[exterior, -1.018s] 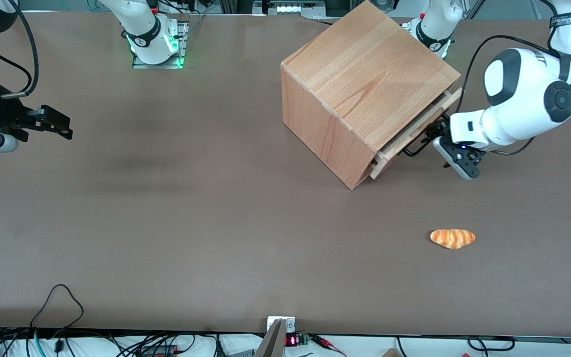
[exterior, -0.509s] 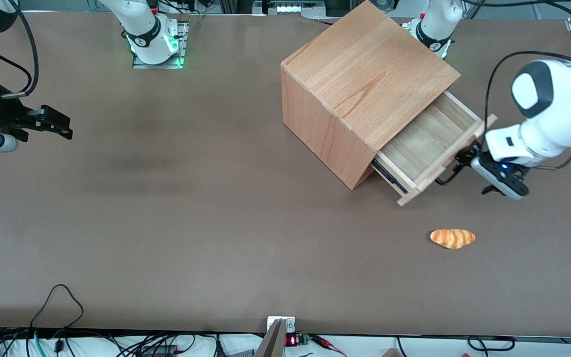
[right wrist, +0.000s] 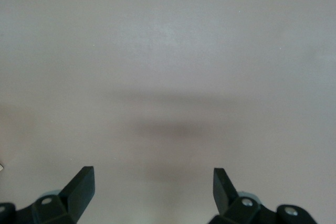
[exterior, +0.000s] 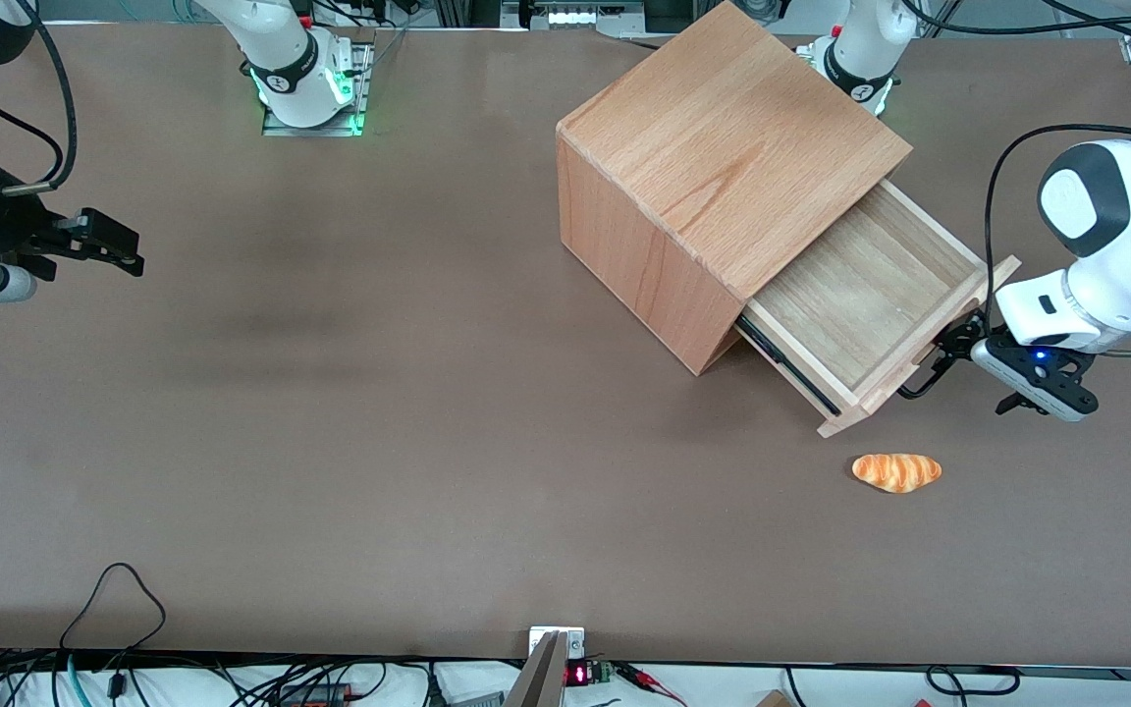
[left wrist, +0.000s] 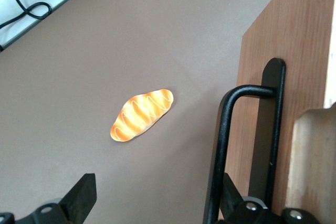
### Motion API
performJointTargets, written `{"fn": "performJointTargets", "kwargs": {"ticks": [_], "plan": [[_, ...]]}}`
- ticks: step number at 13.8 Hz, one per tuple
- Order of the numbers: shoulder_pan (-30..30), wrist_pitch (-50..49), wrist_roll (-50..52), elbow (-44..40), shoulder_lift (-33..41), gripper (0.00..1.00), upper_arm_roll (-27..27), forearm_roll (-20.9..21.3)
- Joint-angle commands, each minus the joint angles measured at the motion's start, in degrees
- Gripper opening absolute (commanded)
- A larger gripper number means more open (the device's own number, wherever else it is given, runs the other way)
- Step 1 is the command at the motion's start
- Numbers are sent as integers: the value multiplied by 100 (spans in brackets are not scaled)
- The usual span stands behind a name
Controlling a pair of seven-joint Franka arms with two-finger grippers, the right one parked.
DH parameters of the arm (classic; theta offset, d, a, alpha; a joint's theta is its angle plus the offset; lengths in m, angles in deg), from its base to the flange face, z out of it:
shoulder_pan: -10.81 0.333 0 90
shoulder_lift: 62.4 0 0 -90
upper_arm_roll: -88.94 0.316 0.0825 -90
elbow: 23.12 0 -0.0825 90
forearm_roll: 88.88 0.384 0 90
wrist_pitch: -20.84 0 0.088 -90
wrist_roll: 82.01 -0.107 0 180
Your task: Open top drawer with left arm
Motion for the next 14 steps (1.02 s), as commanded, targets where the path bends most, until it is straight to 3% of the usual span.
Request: {"fn": "performJointTargets", "kwargs": {"ticks": [1,8,11,14], "plan": [[-59,-161,-12,-242,-99,100,73,124],[-41,-1672,215,-1059,191,100,99,440],[-23,-2506,1353,-1086,830,100,99,851],[-23,-3193,2709,-1060,1342,100,90,915]]}}
